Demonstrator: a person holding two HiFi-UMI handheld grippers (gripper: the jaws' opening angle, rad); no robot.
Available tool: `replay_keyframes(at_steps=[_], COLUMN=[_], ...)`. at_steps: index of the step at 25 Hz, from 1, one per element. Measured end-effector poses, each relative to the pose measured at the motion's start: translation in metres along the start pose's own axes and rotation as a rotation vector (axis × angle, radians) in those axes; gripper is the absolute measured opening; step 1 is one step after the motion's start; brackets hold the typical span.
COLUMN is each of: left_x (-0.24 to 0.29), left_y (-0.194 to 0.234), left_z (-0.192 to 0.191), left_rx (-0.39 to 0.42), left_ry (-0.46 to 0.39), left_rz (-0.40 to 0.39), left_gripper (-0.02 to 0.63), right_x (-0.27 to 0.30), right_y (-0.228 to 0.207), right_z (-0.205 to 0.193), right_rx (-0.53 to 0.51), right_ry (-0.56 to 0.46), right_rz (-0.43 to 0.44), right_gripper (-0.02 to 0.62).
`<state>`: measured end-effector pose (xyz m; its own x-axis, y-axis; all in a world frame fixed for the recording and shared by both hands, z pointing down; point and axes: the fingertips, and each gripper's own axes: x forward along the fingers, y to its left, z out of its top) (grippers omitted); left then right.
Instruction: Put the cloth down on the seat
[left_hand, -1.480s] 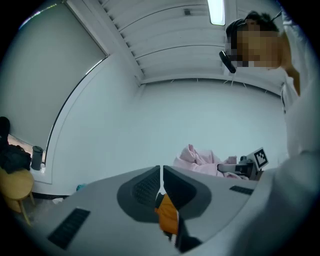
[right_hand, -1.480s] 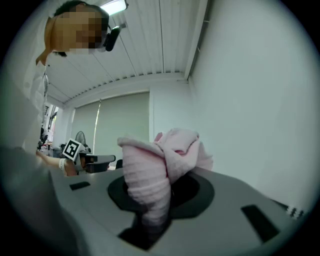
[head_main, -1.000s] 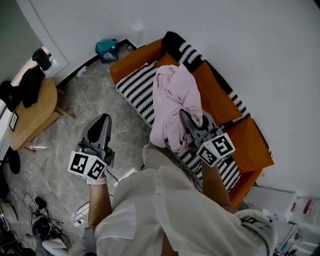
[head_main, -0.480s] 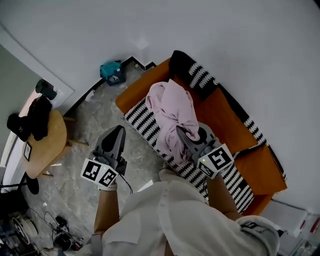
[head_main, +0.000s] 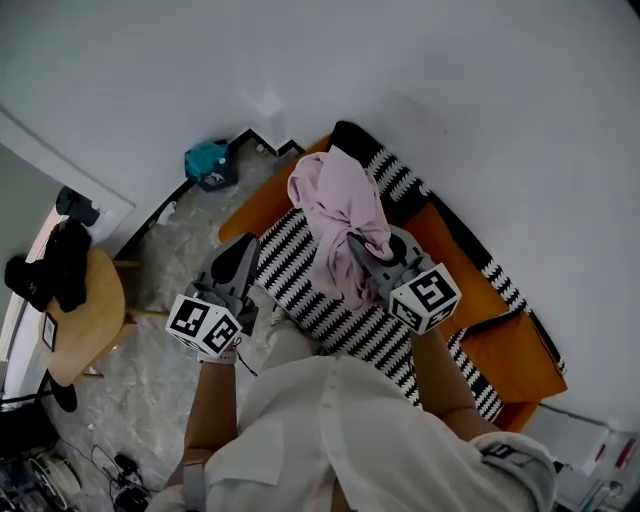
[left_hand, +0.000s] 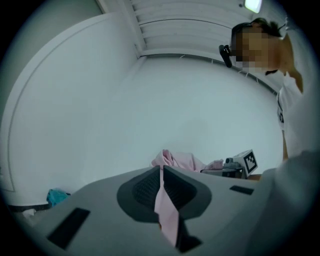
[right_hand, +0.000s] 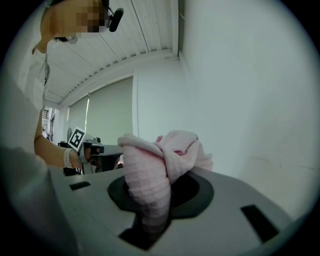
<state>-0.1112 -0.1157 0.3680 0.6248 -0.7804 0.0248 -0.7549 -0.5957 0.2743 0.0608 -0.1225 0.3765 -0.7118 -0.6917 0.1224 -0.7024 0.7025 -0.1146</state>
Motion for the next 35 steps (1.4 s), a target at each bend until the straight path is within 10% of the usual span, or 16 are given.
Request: replay_keyframes(at_steps=[22,35], left_x=[0.237,0.270], left_y=[0.199,0.266], left_z=[-0.041,-0.122], left_rx=[-0.032,-0.065], left_ry=[0.155,0.245], left_rz=[-0.178,-0.087], left_gripper=[0.032,0.032], right_x=[0.212,0.333], right_y=[-0.250,-0.316], right_z=[-0.088,-0.317], right_rx=[-0.023,-0.003], right_ry=[0.269,0.682], right_rz=[-0.258,-0.385], right_gripper=[0.104,0.044])
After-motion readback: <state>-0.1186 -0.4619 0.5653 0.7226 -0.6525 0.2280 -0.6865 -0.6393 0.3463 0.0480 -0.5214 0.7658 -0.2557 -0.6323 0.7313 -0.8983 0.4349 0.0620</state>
